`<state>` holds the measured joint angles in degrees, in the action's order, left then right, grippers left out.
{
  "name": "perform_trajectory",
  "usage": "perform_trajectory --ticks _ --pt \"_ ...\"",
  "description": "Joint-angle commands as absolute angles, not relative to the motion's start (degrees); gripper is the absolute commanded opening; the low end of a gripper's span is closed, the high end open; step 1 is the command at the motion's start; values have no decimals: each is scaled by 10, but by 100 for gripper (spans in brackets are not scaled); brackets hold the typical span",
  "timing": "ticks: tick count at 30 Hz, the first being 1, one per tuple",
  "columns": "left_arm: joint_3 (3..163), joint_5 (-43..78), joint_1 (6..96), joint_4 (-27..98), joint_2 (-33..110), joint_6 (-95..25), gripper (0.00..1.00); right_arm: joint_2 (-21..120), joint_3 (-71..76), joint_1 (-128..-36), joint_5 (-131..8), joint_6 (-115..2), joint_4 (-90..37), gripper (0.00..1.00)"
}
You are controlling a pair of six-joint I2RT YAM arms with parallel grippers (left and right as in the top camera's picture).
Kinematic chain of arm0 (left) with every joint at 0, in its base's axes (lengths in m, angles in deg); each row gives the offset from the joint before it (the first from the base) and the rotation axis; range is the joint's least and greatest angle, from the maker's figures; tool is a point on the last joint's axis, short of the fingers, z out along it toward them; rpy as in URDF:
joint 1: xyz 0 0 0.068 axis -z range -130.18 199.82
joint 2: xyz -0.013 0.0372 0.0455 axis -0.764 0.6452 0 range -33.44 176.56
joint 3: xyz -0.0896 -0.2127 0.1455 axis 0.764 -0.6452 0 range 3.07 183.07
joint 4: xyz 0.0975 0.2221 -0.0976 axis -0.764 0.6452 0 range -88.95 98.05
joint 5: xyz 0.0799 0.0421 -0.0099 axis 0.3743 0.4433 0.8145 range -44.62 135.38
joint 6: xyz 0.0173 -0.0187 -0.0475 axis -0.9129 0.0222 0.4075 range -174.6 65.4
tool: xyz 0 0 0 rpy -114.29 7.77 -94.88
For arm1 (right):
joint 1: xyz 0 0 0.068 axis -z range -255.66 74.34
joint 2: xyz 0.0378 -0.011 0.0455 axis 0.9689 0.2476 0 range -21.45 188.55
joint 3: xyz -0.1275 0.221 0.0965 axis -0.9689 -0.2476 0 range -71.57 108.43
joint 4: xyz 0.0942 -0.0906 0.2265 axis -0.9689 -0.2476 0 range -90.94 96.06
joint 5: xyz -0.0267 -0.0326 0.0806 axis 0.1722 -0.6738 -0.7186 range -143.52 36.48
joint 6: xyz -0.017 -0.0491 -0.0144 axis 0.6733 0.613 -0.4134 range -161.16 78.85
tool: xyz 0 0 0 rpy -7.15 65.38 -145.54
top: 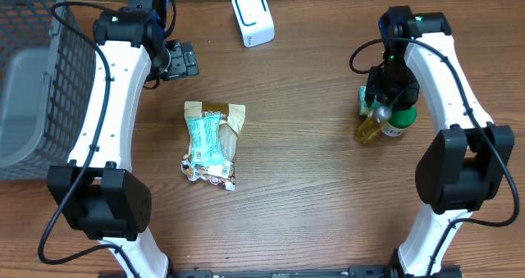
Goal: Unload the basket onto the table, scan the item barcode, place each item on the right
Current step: 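Carry the oil bottle right and lower it beside the jar, then release the oil bottle and raise the right gripper toward center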
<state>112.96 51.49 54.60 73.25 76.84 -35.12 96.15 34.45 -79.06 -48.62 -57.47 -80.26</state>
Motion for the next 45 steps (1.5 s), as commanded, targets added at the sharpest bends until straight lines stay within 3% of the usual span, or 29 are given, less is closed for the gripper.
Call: perform_trajectory --ticks 1,5,14,24,25,26,27,35,45 --pt "1138 520 547 732 767 -353 100 957 346 -790 -481 -575 -806 55" --pt "1138 519 547 732 767 -353 100 957 346 -790 -480 -575 -804 68" --pt "1138 519 547 732 767 -353 100 957 385 -798 -516 -574 -729 73" --pt "1138 519 547 732 767 -353 100 957 399 -833 -765 -575 -590 80" --pt "1138 520 547 732 767 -353 100 957 399 -844 -783 -575 -587 84" --pt "1138 519 547 732 767 -353 100 957 399 -854 -789 -577 -587 99" --pt "1138 519 547 732 767 -353 100 957 399 -864 -789 -577 -587 100" --pt "1138 519 547 732 767 -353 100 957 399 -938 -786 -577 -536 100" --pt "1138 520 547 732 767 -353 100 957 399 -946 -786 -577 -527 100"
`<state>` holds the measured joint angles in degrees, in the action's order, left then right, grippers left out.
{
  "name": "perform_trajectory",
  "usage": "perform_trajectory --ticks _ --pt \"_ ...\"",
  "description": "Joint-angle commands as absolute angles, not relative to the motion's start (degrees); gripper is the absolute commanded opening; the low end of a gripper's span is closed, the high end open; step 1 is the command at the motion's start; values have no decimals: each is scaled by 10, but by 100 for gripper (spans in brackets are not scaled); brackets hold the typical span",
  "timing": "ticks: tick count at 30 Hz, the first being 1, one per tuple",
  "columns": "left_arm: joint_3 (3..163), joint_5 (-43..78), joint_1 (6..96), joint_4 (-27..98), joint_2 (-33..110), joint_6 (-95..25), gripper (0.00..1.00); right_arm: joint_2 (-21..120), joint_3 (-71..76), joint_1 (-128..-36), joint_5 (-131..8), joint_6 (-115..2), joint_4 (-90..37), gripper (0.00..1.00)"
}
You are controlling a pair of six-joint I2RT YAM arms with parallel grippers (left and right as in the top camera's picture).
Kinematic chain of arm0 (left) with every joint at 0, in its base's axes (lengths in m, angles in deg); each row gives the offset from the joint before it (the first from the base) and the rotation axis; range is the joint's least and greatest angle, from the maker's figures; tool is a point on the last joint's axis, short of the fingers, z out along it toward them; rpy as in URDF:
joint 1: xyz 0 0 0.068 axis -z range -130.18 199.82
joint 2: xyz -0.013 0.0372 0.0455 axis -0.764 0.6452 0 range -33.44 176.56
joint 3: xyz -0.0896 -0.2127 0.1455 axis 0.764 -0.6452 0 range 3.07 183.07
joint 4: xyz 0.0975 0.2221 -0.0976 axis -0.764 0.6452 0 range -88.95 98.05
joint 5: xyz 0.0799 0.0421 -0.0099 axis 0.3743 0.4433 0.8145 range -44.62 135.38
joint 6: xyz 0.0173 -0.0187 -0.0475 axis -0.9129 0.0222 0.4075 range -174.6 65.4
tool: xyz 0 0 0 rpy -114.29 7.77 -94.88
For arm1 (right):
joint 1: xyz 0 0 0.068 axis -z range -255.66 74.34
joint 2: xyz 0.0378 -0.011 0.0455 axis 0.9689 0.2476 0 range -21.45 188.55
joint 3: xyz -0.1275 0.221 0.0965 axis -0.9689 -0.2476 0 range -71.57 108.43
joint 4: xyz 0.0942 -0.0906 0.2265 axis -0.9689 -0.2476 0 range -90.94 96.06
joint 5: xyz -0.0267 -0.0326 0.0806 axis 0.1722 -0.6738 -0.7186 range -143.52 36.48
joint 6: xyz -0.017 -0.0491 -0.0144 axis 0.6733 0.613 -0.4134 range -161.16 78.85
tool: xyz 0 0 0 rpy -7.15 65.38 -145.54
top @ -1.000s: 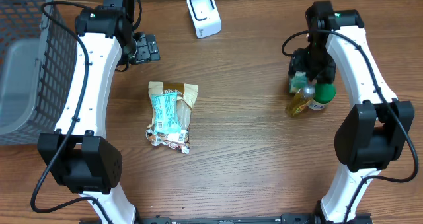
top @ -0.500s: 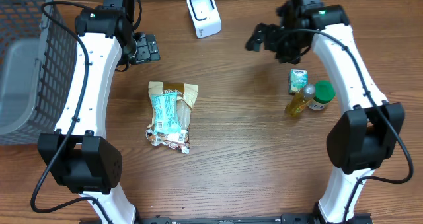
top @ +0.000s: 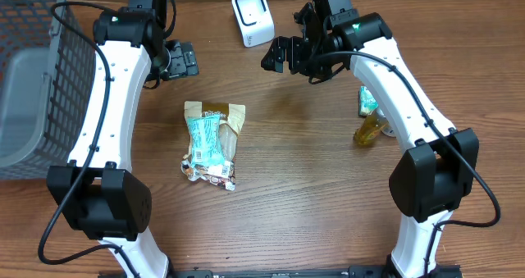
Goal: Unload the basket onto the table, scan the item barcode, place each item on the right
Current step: 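Release the oil bottle and raise the right gripper toward center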
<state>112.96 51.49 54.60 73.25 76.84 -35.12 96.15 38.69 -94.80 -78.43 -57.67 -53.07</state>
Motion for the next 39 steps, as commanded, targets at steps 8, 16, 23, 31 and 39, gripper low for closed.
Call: perform_trajectory --ticks 8,16,23,31,39 --pt "1138 519 547 732 767 -353 100 957 399 -946 -786 -577 -527 100" --pt "1138 520 547 732 767 -353 100 957 399 -946 -786 -577 -527 100" --pt "1138 506 547 732 767 -353 100 957 399 -946 -786 -577 -527 100" --pt "1138 473 547 776 768 -353 100 957 399 -946 -786 -577 -527 100" --pt "1138 468 547 777 768 -353 100 957 399 -946 -787 -577 -527 100"
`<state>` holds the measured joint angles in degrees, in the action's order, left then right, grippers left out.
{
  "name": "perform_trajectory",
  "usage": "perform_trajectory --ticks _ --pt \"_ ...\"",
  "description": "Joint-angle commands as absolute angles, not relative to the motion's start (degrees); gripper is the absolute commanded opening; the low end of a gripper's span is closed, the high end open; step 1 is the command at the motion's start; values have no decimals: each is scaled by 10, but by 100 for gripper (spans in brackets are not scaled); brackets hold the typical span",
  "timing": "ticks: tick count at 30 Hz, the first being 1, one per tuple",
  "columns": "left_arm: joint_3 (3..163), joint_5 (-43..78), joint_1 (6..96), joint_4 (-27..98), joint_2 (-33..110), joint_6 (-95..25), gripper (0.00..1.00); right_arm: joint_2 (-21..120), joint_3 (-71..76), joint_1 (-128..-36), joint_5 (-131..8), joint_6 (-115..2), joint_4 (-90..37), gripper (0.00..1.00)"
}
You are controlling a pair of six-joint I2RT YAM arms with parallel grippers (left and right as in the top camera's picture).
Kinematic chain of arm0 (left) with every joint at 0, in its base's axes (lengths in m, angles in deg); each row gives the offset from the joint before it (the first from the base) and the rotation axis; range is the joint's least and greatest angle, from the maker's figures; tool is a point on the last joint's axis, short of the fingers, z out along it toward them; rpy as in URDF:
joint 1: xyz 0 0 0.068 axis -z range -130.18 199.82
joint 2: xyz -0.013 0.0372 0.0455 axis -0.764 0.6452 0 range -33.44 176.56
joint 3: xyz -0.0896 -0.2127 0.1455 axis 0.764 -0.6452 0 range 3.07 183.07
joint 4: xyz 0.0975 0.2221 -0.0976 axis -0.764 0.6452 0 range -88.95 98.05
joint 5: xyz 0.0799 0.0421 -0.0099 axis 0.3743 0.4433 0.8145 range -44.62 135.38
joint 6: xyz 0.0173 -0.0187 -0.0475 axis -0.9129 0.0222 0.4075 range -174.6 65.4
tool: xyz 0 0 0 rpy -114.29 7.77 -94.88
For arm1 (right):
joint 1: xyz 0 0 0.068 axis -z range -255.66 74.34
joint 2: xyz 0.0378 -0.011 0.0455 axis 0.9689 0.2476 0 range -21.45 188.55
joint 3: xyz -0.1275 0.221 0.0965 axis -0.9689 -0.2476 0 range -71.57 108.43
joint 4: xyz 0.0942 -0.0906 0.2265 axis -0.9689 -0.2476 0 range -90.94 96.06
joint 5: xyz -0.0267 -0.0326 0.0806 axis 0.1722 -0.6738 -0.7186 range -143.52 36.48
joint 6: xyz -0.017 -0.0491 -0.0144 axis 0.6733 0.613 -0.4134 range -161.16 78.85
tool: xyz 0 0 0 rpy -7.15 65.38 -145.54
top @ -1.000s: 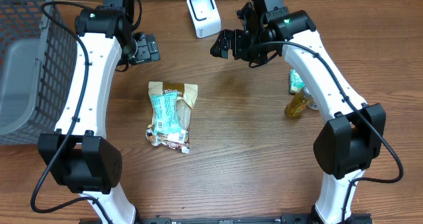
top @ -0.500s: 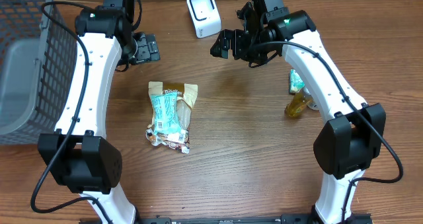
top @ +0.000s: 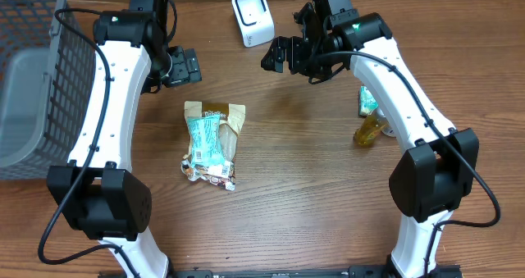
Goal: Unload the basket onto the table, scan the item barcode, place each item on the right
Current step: 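Release the oil bottle and raise the right gripper toward center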
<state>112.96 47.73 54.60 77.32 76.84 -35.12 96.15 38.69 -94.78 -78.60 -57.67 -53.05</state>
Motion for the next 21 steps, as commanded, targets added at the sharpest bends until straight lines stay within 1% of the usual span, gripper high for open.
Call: perform_trajectory --ticks 1,4,16,21 --pt "1138 468 548 785 768 -354 100 957 399 -946 -787 -577 -535 100" --pt "1137 472 548 801 768 -354 100 957 399 -946 -787 -577 -564 100" --pt "1137 473 547 814 768 -353 100 957 399 -943 -787 -577 -555 100" --pt "1137 473 547 814 768 -353 100 957 399 -948 -823 -577 -568 100"
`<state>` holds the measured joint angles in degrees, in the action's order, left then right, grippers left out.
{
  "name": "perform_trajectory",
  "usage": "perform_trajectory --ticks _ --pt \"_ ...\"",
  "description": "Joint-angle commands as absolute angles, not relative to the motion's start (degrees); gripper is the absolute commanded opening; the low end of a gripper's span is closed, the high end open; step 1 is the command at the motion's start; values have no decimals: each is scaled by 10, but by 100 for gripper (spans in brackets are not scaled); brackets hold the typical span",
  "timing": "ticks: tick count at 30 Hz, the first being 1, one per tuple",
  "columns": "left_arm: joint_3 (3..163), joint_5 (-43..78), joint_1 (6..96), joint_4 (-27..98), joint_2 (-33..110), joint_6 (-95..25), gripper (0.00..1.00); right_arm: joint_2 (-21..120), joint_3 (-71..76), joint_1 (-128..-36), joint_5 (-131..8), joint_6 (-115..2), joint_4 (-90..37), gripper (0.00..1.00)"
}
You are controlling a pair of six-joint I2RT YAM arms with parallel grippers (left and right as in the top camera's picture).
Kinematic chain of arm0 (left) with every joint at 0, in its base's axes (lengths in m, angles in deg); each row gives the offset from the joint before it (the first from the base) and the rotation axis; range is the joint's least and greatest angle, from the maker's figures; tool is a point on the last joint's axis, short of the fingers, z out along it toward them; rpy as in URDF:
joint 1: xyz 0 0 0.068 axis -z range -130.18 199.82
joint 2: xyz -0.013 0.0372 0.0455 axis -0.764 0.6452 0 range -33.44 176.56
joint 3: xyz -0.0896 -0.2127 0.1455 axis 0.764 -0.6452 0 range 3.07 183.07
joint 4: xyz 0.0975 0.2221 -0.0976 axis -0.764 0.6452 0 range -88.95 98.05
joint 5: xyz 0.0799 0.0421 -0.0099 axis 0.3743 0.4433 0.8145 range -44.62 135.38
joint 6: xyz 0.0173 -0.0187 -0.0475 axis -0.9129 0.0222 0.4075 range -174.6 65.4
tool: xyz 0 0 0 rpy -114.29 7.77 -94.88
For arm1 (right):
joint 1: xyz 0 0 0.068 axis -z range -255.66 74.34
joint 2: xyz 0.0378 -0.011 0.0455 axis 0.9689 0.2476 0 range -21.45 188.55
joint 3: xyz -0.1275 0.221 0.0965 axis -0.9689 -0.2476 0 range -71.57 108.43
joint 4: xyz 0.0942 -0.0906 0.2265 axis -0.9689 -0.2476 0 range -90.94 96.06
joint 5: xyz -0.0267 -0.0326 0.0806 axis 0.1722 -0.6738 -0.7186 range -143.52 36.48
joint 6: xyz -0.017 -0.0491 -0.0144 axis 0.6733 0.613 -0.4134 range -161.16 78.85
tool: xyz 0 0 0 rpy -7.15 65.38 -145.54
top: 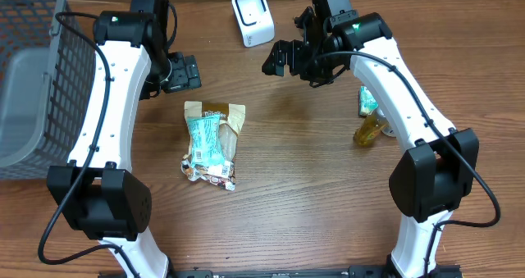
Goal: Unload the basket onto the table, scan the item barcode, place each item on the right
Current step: 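Release the oil bottle and raise the right gripper toward center, then move the right gripper over the green wipes pack on the Pantree pouch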
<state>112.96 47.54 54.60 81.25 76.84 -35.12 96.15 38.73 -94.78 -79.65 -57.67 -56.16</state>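
Observation:
A snack packet point(212, 143), tan with a light blue front, lies flat on the wooden table left of the middle. The white barcode scanner point(252, 15) stands at the back edge. My left gripper point(185, 71) hovers above and behind the packet, a little to its left, open and empty. Just right of the scanner, my right gripper point(277, 58) hangs open with nothing between its fingers.
A grey wire basket point(33, 73) fills the far left. At the right, beside the right arm, lie a yellow bottle point(369, 130), a green packet point(366, 102) and a white-capped item, partly hidden by the arm.
My left gripper has shifted slightly to the right and toward the packet. The right gripper and the packet are where they were.
At first my right gripper was down over the bottles at the right. Then it hung empty beside the scanner, with the bottles left on the table, and it has stayed there. The left gripper has edged toward the packet, which has not moved.

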Motion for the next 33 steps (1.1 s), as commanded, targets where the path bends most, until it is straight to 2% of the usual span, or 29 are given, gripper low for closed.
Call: perform_trajectory --ticks 1,11,16,24,30,31,32,33 --pt "1137 473 547 814 768 -353 100 957 398 -952 -823 -577 -571 100" --pt "1137 473 547 814 768 -353 100 957 398 -1028 -805 -578 -580 100" --pt "1137 473 547 812 768 -353 100 957 380 -1066 -733 -618 -589 100" --pt "1137 473 547 812 768 -353 100 957 340 -1079 -712 -637 -586 100" --pt "1137 473 547 800 768 -354 100 957 263 -1110 -716 -652 -519 100" --pt "1137 473 547 802 768 -355 83 957 249 -1116 -716 -670 -505 100" --pt "1136 473 547 803 769 -366 61 957 238 -1121 -716 -682 -493 100" --pt "1133 473 547 806 769 -370 54 957 228 -1126 -716 -694 -479 100"
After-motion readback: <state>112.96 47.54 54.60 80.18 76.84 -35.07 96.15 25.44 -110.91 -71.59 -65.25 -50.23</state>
